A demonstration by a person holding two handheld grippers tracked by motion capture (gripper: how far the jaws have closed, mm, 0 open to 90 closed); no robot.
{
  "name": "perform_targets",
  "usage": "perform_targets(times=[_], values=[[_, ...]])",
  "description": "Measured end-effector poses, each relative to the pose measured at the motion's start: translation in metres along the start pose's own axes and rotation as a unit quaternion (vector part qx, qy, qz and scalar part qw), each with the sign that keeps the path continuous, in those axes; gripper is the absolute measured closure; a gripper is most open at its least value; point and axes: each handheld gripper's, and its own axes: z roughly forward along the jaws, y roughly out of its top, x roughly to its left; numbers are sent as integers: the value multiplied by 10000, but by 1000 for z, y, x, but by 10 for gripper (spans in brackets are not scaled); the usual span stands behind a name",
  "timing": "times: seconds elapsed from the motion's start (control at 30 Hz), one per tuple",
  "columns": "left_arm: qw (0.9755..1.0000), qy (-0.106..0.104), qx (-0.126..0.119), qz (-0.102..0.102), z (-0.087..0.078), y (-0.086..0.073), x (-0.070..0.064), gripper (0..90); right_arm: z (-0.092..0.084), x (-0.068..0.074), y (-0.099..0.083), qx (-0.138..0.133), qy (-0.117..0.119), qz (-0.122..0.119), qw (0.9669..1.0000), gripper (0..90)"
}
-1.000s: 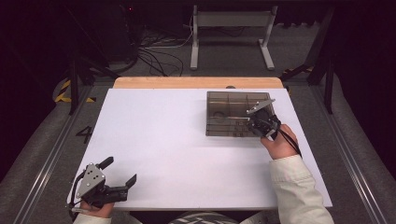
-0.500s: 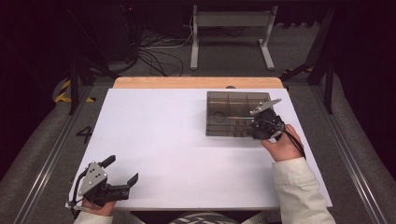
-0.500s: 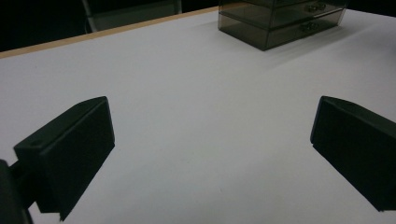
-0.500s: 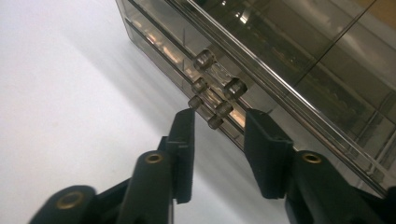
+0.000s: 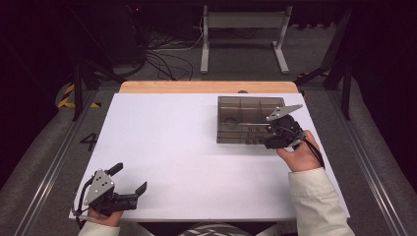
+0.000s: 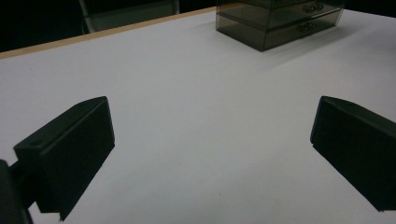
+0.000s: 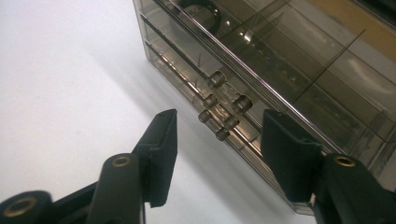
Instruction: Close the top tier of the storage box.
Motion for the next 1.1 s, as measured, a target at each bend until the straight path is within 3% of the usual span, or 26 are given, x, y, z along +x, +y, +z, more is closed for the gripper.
perform_targets(times=[0.13,0.37,0.57,0.77,1.03,1.1], values=[[10000,-15,-21,-1,1,0,1,4,-6,0,-2,-144,86,0,9999,402],[10000,-61,-14,22,5,2,1,4,-29,0,-12,-830,242,5,9963,224],[9999,-97,-11,39,8,4,1,5,-39,2,-27,-1123,169,3,9935,99],[9999,-141,-3,70,12,5,1,5,-48,-2,-47,-1470,81,168,9890,0],[9997,-215,21,101,18,8,1,4,-51,-4,-74,-1916,215,371,9805,0],[9997,-221,6,109,19,8,1,5,-50,-3,-82,-1936,202,376,9802,0]])
